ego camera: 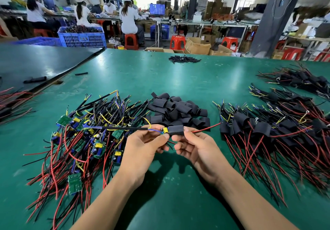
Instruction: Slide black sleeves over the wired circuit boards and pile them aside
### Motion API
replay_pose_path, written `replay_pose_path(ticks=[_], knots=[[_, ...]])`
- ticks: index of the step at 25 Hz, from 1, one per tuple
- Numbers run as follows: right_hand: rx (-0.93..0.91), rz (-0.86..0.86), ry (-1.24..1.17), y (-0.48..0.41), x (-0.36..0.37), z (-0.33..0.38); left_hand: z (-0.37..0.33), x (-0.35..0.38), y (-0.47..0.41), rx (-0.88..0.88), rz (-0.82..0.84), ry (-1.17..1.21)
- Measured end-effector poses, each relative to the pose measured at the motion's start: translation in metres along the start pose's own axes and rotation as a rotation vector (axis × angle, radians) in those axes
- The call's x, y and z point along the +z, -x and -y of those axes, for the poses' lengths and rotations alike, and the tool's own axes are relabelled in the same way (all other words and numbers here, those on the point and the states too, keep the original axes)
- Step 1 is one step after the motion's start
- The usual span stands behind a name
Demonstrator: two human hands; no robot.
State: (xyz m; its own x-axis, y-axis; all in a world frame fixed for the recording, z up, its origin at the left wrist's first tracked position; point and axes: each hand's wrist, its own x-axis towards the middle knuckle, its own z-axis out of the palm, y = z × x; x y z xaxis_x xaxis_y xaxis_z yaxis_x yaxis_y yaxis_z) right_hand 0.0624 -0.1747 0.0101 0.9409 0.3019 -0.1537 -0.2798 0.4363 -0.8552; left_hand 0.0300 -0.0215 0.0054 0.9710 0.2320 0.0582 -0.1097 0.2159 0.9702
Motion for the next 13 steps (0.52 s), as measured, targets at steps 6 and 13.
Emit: replay_pose_path(ticks=[6, 13], knots=[[-0.024, 0.019, 0.063, 0.0008, -0.001, -0.0006, -0.004, -0.0018, 0.0004, -0.085, 0.054, 0.122], [-0.071, 0.01, 0.105, 0.0016, 0.001, 0.0015, -0.0056, 0.001, 0.0011, -0.085, 0.039, 0.139]])
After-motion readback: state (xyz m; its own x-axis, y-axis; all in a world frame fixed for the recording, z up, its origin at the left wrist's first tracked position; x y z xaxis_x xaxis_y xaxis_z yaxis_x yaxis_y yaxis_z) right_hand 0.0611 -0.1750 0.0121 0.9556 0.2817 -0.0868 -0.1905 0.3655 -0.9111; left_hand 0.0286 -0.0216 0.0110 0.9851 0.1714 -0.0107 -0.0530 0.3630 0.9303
